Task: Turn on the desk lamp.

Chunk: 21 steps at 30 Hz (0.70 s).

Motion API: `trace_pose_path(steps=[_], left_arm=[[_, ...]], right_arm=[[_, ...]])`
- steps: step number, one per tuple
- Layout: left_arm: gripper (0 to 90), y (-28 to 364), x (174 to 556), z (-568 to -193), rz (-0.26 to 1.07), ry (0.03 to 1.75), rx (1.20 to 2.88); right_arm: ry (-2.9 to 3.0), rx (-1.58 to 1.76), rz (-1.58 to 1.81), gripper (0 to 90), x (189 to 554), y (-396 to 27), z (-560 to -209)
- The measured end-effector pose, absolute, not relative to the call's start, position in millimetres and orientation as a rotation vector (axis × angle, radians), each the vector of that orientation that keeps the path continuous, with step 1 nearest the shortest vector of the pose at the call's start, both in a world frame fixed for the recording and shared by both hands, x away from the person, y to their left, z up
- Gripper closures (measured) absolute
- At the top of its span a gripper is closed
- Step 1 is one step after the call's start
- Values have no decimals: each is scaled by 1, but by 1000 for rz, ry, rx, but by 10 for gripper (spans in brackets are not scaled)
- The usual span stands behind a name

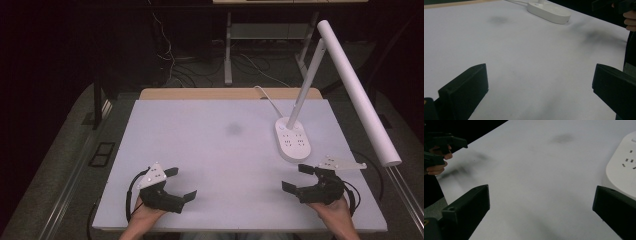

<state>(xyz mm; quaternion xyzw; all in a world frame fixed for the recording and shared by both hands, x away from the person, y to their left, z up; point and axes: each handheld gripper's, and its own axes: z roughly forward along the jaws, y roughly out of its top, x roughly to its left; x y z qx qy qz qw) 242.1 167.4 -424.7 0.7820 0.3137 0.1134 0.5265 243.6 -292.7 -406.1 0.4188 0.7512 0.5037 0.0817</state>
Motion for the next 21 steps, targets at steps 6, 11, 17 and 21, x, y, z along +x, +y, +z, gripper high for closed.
trace_pose_path(steps=[6, 11, 17, 21], left_arm=[[0, 167, 241, -425, 273, 748, 1876], [0, 167, 241, -425, 270, 749, 1879], [0, 167, 241, -425, 271, 749, 1877], [0, 166, 241, -425, 263, 752, 1874]], right_arm=[[2247, 1260, 1504, 6, 243, -294, -407], [2268, 1265, 1493, 6, 243, -293, -408], [2276, 1278, 1485, 6, 244, -292, -409], [2287, 1280, 1478, 6, 243, -292, -410]])
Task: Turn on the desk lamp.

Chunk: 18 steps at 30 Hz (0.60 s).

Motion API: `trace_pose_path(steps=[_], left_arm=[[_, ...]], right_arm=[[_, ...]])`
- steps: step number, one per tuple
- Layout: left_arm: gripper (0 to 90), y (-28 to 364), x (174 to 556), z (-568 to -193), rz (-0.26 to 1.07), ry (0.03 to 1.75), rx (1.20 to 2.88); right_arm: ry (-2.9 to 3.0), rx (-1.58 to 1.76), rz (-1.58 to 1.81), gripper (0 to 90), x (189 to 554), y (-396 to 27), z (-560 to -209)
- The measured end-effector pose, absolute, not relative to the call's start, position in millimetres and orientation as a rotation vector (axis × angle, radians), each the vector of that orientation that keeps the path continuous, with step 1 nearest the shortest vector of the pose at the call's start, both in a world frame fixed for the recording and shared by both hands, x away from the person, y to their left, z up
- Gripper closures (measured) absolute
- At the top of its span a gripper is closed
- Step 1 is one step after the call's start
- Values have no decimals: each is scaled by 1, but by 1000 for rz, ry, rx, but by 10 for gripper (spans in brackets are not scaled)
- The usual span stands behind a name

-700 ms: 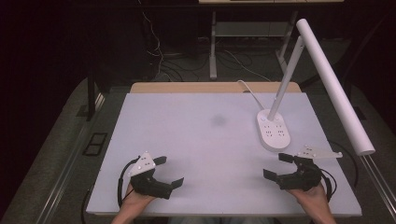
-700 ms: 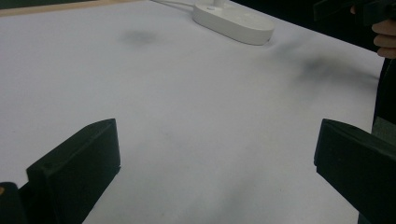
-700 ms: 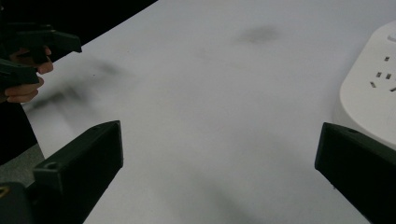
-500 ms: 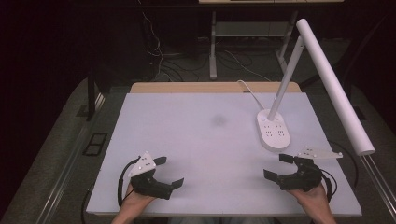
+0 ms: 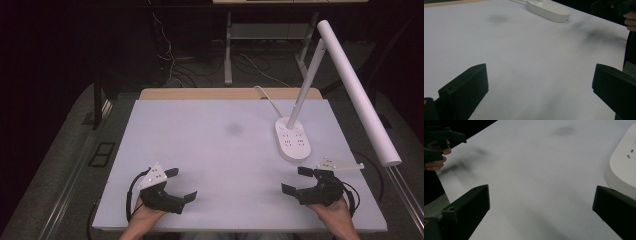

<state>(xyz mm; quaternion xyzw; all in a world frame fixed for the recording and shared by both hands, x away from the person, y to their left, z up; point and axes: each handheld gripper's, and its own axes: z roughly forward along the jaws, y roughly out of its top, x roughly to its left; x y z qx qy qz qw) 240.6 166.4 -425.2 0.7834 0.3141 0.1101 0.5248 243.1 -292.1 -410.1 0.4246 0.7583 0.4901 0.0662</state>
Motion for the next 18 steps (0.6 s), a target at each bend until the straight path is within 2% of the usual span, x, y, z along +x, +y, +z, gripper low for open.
trace_pose_path(steps=[18], left_arm=[[0, 166, 241, -427, 257, 751, 1888]], right_arm=[[2332, 1308, 1432, 6, 247, -292, -410]])
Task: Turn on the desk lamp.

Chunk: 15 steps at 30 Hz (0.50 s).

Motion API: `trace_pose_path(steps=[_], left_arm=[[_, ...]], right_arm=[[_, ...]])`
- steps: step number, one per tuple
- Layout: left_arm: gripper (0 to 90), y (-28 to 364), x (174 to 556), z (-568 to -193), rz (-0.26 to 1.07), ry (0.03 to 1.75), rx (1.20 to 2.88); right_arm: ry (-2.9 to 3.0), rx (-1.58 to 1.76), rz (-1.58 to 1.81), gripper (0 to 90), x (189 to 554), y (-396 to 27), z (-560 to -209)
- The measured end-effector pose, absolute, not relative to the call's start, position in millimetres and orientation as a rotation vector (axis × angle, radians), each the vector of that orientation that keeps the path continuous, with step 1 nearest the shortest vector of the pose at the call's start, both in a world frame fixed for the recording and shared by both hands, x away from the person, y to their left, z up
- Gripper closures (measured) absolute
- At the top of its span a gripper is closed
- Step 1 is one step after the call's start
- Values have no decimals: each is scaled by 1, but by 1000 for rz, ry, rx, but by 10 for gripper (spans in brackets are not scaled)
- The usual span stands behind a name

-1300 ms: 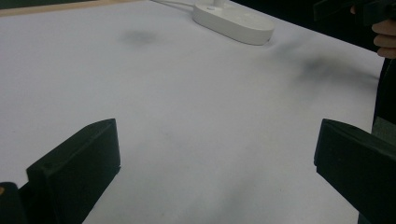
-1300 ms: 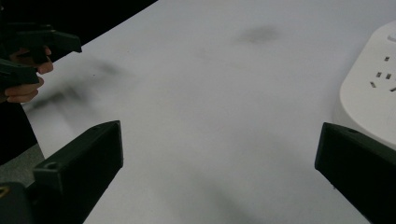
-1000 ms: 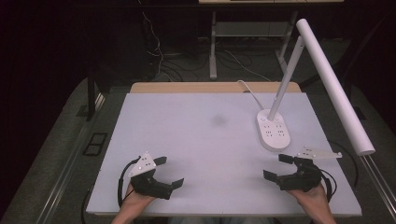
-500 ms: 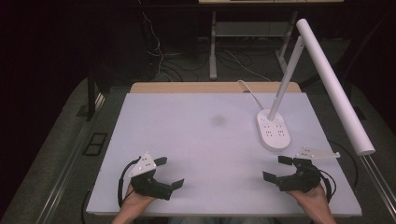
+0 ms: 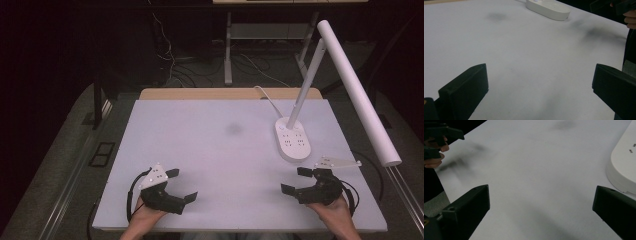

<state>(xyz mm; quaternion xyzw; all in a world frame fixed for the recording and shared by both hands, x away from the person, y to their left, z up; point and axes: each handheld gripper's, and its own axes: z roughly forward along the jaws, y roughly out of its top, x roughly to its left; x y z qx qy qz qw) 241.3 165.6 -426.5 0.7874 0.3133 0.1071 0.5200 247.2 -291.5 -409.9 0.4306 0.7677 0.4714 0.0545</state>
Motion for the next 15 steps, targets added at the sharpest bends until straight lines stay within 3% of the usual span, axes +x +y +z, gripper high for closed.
trace_pose_path(steps=[15], left_arm=[[0, 165, 241, -427, 252, 751, 1893]], right_arm=[[2372, 1283, 1396, 6, 260, -291, -398]])
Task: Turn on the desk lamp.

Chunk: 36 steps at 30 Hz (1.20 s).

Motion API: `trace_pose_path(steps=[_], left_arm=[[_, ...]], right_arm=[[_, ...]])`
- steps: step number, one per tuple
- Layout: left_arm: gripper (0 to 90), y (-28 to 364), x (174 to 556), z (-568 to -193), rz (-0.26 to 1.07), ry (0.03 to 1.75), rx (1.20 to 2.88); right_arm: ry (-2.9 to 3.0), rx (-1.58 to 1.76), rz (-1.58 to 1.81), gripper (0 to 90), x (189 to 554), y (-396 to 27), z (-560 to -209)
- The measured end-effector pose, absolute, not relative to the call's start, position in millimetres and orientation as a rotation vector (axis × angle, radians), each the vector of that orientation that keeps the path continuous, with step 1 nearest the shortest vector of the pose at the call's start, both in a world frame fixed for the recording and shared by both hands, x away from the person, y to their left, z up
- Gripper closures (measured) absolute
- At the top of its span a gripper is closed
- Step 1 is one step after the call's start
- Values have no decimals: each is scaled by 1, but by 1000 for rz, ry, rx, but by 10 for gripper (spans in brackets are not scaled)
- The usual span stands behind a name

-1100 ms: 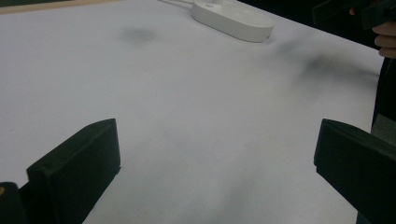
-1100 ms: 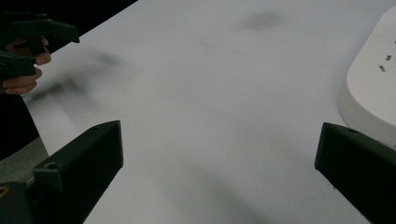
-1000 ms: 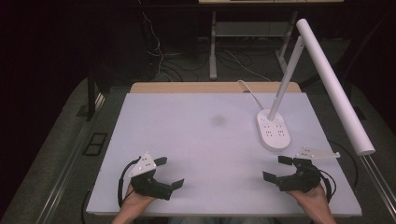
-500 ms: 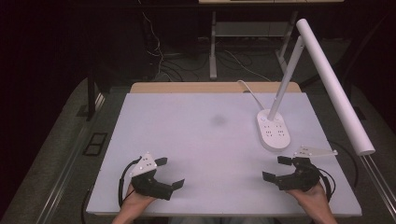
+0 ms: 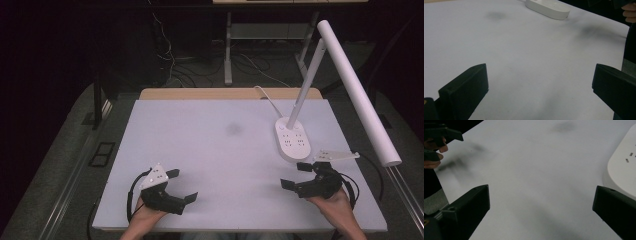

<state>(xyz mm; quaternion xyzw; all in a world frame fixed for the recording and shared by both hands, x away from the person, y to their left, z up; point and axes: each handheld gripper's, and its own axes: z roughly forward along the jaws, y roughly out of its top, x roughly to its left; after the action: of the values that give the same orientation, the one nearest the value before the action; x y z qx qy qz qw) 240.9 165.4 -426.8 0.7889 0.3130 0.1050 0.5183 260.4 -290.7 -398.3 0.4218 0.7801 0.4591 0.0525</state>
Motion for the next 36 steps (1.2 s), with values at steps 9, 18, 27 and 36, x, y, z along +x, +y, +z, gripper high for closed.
trace_pose_path(steps=[9, 18, 27, 36], left_arm=[[0, 166, 241, -427, 244, 747, 1889], [0, 166, 241, -427, 244, 743, 1893], [0, 166, 241, -426, 249, 747, 1889], [0, 166, 240, -426, 251, 747, 1889]], right_arm=[[2373, 1281, 1393, 6, 267, -295, -389], [2375, 1289, 1395, 6, 278, -302, -380], [2376, 1287, 1367, 6, 291, -307, -370], [2367, 1296, 1354, 6, 307, -313, -364]])
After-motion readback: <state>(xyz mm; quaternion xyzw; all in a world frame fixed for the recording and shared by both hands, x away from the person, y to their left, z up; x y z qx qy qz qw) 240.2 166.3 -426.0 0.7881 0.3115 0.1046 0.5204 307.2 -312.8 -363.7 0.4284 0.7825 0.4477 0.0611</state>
